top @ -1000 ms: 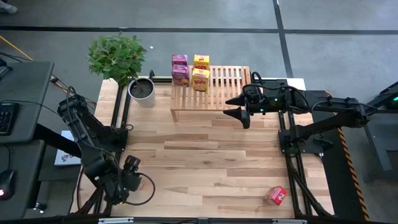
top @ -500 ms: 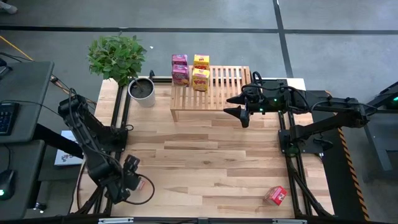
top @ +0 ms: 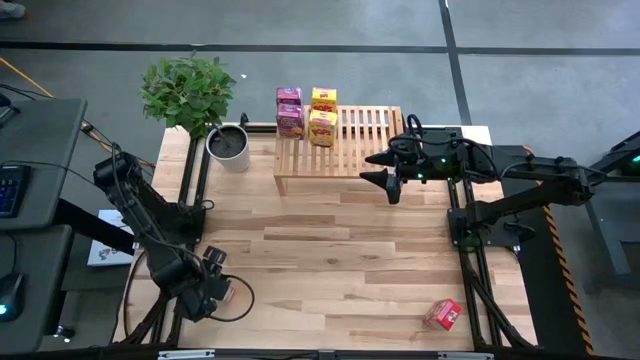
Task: Stack cereal on shelf
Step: Put the left red cereal box on the shelf
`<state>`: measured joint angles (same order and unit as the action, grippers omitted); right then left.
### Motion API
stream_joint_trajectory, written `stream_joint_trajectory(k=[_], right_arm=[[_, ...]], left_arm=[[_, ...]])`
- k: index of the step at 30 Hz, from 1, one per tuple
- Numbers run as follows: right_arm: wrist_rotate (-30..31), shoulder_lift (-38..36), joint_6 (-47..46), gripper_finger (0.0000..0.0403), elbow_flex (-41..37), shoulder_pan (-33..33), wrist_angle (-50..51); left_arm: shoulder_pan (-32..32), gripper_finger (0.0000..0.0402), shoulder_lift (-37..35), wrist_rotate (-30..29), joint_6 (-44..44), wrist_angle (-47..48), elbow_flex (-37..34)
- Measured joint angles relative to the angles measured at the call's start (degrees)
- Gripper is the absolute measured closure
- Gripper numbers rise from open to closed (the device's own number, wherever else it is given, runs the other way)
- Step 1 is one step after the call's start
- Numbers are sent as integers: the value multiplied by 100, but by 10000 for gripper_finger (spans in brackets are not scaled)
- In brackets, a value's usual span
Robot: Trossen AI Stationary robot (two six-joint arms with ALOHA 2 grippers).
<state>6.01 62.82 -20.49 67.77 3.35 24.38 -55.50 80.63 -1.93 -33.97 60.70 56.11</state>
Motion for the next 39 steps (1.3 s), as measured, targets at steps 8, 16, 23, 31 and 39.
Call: stream_joint_trajectory(k=[8, 16, 23, 31, 39], right_arm=[[-75, -180, 124, 158, -2, 1, -16], [-769, 52, 4, 158, -2, -300, -479], [-832, 799, 390, 157, -2, -796, -1495], [-1194, 1375, 253, 157, -2, -916, -1910], [-1081, 1835, 486, 157, -2, -1136, -1945]], left_arm=[[888, 249, -324, -2, 446, 434, 957], [2613, 243, -336, 30, 717, 557, 2479], [3730, 246, -143, 126, 1088, 361, 3490], [4215, 247, 81, 126, 1564, 213, 3655], [4413, 247, 493, -288, 1959, 227, 3654]])
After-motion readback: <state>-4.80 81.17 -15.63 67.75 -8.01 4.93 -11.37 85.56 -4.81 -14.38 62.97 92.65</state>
